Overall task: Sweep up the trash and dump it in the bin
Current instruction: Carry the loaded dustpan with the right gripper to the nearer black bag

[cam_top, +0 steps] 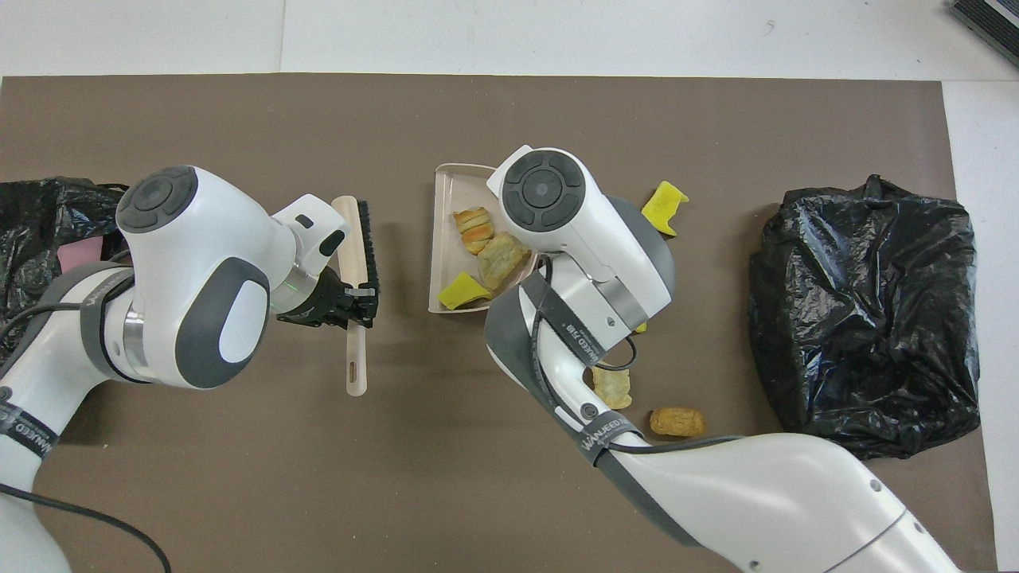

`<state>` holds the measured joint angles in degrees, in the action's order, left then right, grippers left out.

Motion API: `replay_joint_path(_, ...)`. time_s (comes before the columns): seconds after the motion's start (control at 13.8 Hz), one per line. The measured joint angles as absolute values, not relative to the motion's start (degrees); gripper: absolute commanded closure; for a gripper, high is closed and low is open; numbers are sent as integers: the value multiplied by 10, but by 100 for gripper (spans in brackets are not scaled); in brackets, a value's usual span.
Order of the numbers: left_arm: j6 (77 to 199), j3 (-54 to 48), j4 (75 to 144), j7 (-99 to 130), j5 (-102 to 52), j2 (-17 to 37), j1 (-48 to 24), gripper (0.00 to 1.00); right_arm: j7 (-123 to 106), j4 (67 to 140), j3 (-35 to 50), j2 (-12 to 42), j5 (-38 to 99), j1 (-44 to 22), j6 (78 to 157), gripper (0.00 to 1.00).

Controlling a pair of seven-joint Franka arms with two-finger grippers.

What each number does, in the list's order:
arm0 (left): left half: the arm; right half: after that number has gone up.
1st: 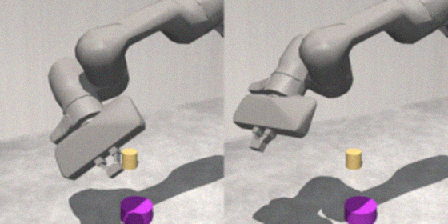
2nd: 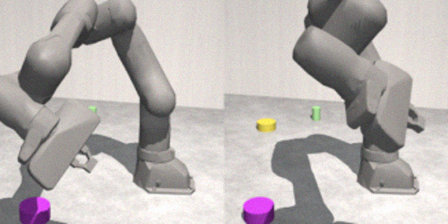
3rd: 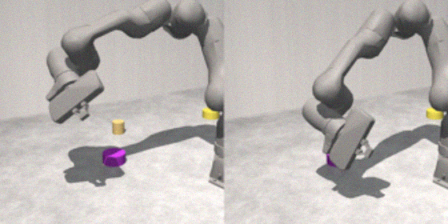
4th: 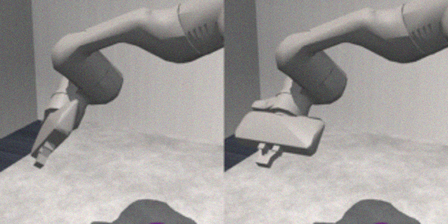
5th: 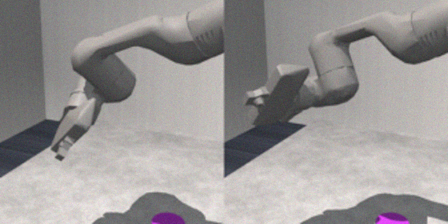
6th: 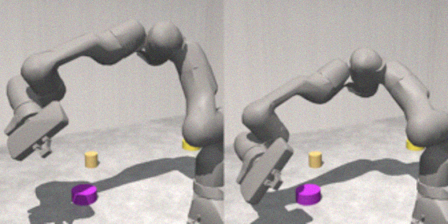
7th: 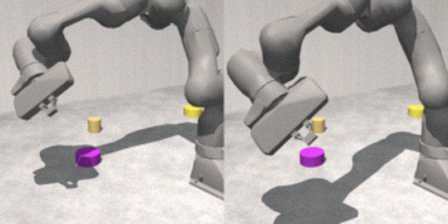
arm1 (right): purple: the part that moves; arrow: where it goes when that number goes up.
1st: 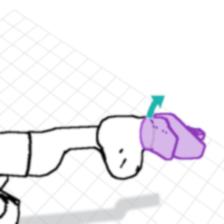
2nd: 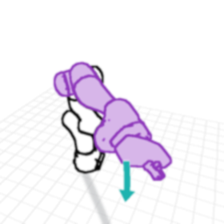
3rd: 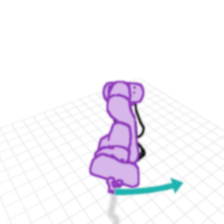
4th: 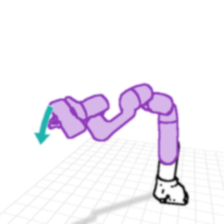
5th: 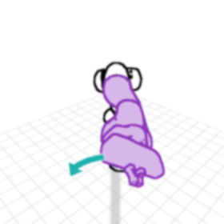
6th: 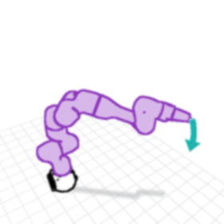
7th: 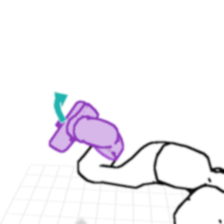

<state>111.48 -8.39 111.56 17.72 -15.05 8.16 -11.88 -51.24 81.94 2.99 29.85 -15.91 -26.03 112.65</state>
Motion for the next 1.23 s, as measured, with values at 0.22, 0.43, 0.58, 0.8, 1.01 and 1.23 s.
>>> replay_joint_path(0.22,1104,-90,1161,248,-146,50,-160,100,-563,841,30,247,-149,-217,1122,100)
replay_joint_path(0.43,1129,-94,1263,283,-146,-7,-223,100,-611,892,30,180,-143,-161,1119,100)
replay_joint_path(0.58,1163,-95,1337,315,-146,-52,-271,100,-636,913,30,145,-141,-133,1105,100)
replay_joint_path(0.8,1217,-96,1409,391,-146,-90,-354,100,-713,926,30,99,-132,-79,1067,100)
replay_joint_path(1.01,1264,-97,1440,444,-146,-95,-404,7,-809,966,29,43,-120,0,1058,100)
replay_joint_path(1.23,1265,-89,1436,441,-146,-95,-400,0,-880,1027,27,-4,-118,76,1063,100)
